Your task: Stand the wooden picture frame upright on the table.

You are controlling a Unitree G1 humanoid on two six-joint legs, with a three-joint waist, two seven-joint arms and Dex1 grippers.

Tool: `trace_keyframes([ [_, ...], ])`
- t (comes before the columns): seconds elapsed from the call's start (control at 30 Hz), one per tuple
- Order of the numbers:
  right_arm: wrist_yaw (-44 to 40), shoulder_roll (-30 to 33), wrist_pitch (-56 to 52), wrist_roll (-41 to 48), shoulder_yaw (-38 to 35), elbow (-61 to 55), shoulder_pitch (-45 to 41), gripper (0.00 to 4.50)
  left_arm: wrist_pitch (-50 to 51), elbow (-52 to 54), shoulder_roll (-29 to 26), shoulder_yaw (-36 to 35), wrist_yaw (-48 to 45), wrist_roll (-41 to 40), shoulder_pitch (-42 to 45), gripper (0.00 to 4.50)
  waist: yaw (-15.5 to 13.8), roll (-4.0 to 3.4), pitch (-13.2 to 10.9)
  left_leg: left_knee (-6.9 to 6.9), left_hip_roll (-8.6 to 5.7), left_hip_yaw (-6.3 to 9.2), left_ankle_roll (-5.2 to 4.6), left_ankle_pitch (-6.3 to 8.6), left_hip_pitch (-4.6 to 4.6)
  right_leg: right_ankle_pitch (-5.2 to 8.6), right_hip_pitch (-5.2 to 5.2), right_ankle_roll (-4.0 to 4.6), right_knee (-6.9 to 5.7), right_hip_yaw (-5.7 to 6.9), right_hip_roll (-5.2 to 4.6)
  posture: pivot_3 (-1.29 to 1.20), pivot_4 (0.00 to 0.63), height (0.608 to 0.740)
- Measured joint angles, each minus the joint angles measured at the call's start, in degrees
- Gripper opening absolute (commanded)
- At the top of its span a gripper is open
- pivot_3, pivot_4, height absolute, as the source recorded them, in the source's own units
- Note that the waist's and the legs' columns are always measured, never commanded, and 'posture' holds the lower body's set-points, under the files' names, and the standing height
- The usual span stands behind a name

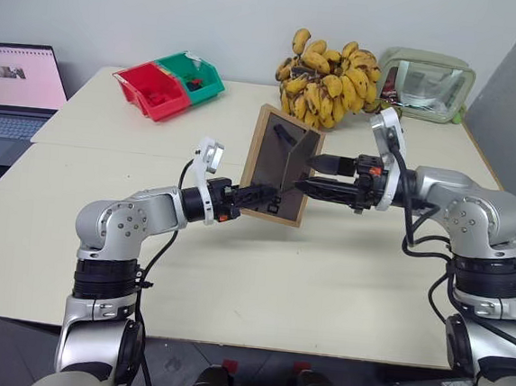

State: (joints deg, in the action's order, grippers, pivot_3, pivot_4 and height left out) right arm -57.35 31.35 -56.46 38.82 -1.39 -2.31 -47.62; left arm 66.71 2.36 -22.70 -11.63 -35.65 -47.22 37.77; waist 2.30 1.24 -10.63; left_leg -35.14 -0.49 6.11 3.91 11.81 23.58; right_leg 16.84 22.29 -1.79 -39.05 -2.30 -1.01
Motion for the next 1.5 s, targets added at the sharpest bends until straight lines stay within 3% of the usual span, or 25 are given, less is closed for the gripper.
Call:
trace_keyframes([
  [0.2, -4.05, 12.94, 12.17, -9.50, 3.25, -0.89, 9.07, 4.47, 2.32, 0.01, -0.73, -1.49, 0.66, -2.26, -0.69, 1.26, -0.36, 0.00, 0.00, -0.03, -0.04, -0.02, -0.01, 0.00, 0.05, 0.02, 0.01, -0.04, 0.03, 0.01, 0.10, 0.00, 0.150, 0.740],
  [0.33, -4.38, 15.67, 34.62, -22.18, 6.96, 0.79, 14.78, 4.47, 11.18, -1.19, -0.25, -7.50, 4.27, -9.08, -0.19, 1.26, 0.28, 0.01, 0.00, -0.10, 0.04, -0.05, 0.00, 0.00, 0.02, 0.02, 0.00, -0.06, -0.04, -0.03, 0.10, 0.00, 0.150, 0.740],
  [0.5, 16.36, 11.18, 78.61, -45.43, 10.42, 19.02, 13.45, 4.47, 22.98, -9.81, 3.19, -16.82, 12.97, -16.87, 5.78, 1.26, 0.65, 0.02, -0.01, -0.53, 0.01, -0.03, 0.05, -0.03, 0.04, -0.01, -0.02, -0.11, -0.24, -0.04, 0.26, 0.00, 0.150, 0.740],
  [0.6, 30.83, 10.65, 98.90, -58.25, 11.74, 28.90, 11.38, 4.47, 25.40, -14.14, 2.29, -17.75, 18.55, -23.10, 6.33, 1.26, 0.74, 0.03, -0.02, -0.62, 0.01, -0.04, 0.22, -0.12, 0.09, -0.01, -0.01, -0.10, -0.30, -0.09, 0.22, 0.00, 0.150, 0.740],
  [0.7, 43.31, 9.17, 111.26, -67.82, 11.88, 32.85, 9.05, 4.47, 25.52, -16.57, 1.36, -15.82, 23.85, -30.66, 6.29, 1.26, 0.75, 0.03, -0.02, -0.65, 0.00, -0.03, 0.25, -0.13, 0.09, -0.02, 0.01, -0.10, -0.41, -0.10, 0.20, 0.00, 0.150, 0.740],
  [0.9, 58.98, 8.09, 118.55, -82.92, 15.01, 36.32, 3.91, 4.47, 24.72, -17.68, -0.45, -10.91, 32.40, -46.16, 4.79, 1.26, 0.78, 0.03, -0.02, -0.74, -0.02, -0.04, 0.26, -0.14, 0.03, -0.02, 0.00, -0.09, -0.55, -0.18, 0.11, 0.00, 0.150, 0.740],
  [1.03, 67.68, 7.92, 120.05, -90.87, 18.22, 38.14, 1.13, 4.47, 19.19, -15.88, -3.97, -3.34, 38.75, -59.31, 0.51, 1.26, 0.82, 0.03, -0.02, -0.74, -0.03, -0.11, 0.26, -0.14, -0.03, -0.02, 0.00, -0.09, -0.62, -0.25, -0.02, 0.00, 0.150, 0.740],
  [1.13, 71.68, 8.09, 121.46, -94.00, 19.97, 38.87, -1.32, 3.96, 16.48, -13.99, -5.24, -0.35, 39.98, -62.57, -1.38, 1.26, 0.74, 0.03, -0.02, -0.77, -0.06, -0.07, 0.25, -0.14, -0.04, -0.02, 0.00, -0.08, -0.68, -0.22, 0.01, 0.00, 0.150, 0.740],
  [1.5, 76.63, 8.52, 125.63, -95.86, 23.49, 39.53, -2.82, 1.44, 12.56, -11.06, -6.59, 1.81, 37.43, -63.78, -3.99, 1.26, 0.81, 0.04, -0.01, -0.80, -0.09, -0.10, 0.24, -0.14, -0.09, -0.01, -0.03, -0.08, -0.78, -0.25, 0.19, 0.00, 0.150, 0.740],
])
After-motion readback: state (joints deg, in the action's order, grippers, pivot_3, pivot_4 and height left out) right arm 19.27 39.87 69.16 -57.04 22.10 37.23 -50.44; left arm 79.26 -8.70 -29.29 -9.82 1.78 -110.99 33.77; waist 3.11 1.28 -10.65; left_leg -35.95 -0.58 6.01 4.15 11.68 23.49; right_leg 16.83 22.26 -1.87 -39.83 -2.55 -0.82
